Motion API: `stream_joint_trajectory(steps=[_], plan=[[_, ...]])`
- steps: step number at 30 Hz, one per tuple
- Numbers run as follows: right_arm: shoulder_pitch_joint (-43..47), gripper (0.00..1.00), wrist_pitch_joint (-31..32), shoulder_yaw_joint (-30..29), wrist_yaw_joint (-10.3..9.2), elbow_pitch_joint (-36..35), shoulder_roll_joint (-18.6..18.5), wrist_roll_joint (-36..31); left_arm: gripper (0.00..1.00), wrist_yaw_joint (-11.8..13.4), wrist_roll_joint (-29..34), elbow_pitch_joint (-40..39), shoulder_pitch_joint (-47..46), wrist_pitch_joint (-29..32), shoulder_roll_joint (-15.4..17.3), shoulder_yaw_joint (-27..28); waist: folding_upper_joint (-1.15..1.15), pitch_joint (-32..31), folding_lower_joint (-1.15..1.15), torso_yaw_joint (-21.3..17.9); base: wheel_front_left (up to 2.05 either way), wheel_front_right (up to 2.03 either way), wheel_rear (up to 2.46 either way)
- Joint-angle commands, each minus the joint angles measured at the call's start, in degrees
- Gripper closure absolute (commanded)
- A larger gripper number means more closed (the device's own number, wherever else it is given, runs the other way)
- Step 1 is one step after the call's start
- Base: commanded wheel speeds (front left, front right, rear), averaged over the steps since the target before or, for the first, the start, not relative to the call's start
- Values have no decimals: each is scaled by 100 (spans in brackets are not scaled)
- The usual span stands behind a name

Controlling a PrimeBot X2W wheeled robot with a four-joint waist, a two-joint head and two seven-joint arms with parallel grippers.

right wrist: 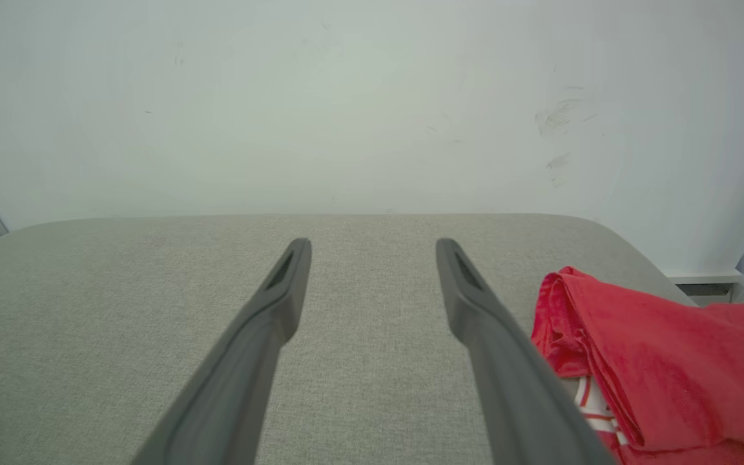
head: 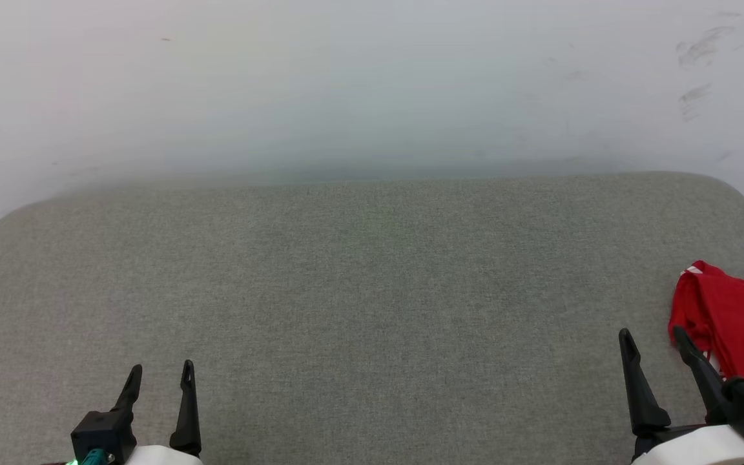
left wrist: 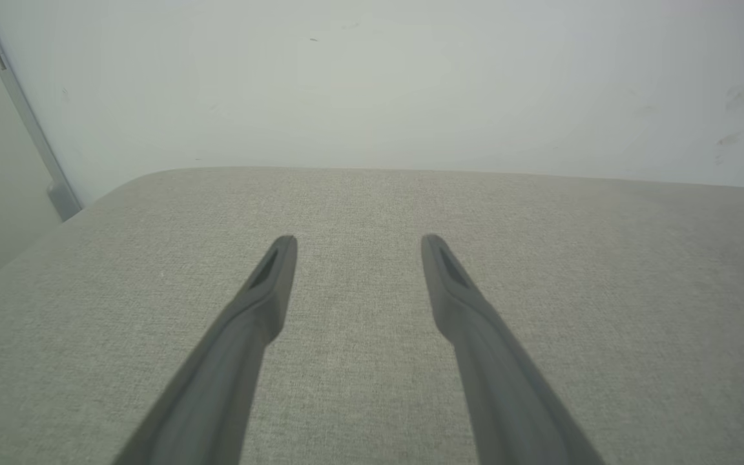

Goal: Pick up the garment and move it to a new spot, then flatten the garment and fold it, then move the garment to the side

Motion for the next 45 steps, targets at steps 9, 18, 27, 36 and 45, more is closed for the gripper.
stream_joint_trajectory(steps=[9,18,27,36,45], plan=[[74,0,-3,36,-7,57,22,70,0,-35,67,64,-20,-25,-39,78,0,9,0,-28,0,0,0],[65,0,-29,39,-7,91,22,83,0,-67,106,97,-68,-25,-68,100,0,15,0,-20,0,0,0],[-12,100,-15,79,0,276,-1,376,100,-110,-196,239,-24,110,-167,167,0,26,0,-12,0,0,0],[-220,100,39,93,-1,538,-60,1459,100,-290,-1076,260,-157,366,-302,338,0,47,0,1,0,0,0],[-397,100,81,107,-1,764,-96,2400,100,-453,-1863,275,-272,588,-426,485,0,68,0,13,0,0,0]])
